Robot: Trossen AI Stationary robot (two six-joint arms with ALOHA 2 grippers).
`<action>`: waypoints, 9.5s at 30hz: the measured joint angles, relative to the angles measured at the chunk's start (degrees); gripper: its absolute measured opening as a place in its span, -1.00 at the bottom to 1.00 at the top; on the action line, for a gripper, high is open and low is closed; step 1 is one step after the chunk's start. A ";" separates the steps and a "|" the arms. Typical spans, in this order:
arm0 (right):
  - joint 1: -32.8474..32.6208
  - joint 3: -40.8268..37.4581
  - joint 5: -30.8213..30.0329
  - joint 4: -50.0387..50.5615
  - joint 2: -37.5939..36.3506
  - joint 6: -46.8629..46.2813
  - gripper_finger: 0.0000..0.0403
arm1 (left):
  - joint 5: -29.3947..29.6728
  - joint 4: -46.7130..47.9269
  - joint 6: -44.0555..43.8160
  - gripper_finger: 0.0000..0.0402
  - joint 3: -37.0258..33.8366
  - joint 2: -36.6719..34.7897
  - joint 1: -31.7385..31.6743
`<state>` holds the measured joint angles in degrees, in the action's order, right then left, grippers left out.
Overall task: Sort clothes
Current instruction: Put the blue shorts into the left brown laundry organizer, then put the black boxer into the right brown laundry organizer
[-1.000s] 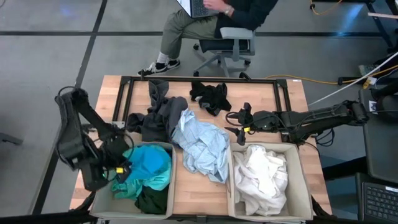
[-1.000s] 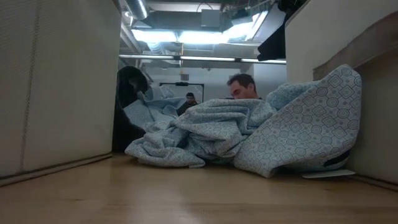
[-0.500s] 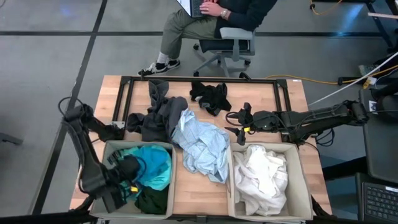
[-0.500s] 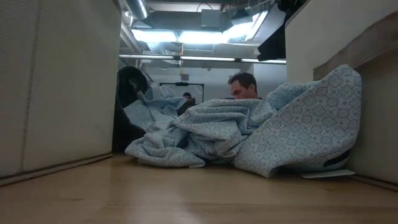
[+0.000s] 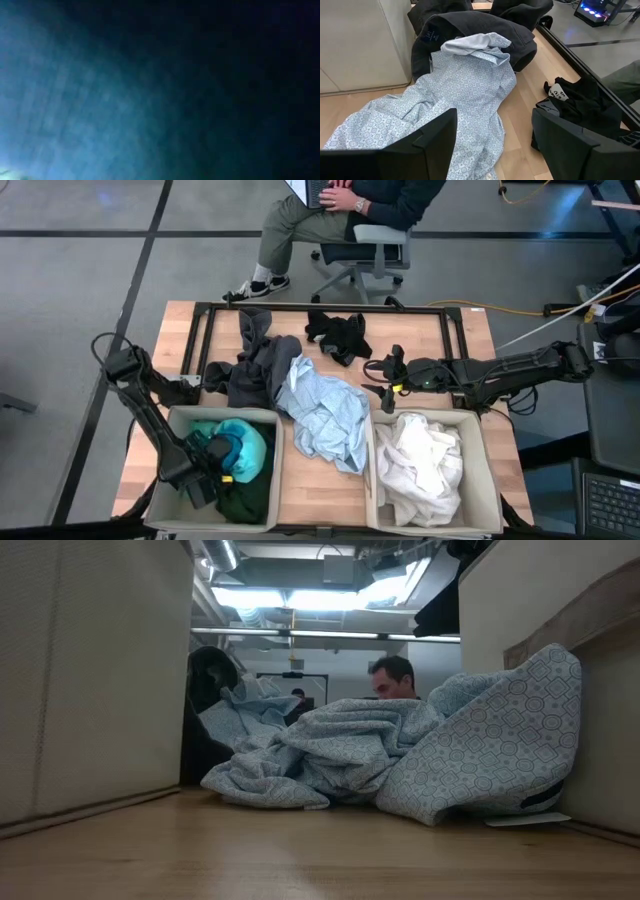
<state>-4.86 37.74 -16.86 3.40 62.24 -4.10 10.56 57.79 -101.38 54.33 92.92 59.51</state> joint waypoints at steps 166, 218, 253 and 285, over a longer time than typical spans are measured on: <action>-4.15 67.74 -13.64 55.83 9.89 6.51 -0.93 | 31.76 -80.88 87.64 -0.09 -31.34 -36.52 -34.42; -36.69 45.53 1.04 70.30 11.53 -37.41 -0.92 | 31.81 -80.95 84.61 -0.09 -31.34 -36.50 -34.42; -36.99 0.33 9.88 30.73 12.02 -58.43 -0.01 | 31.83 -80.95 84.84 -0.09 -31.34 -36.50 -34.53; -25.59 41.11 -10.59 84.39 8.99 -44.95 0.26 | 31.83 -80.80 84.84 -0.09 -31.34 -36.50 -35.60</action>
<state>-30.45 78.85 -27.46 87.79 71.23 -49.05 42.39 -23.01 -16.53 22.98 56.42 23.90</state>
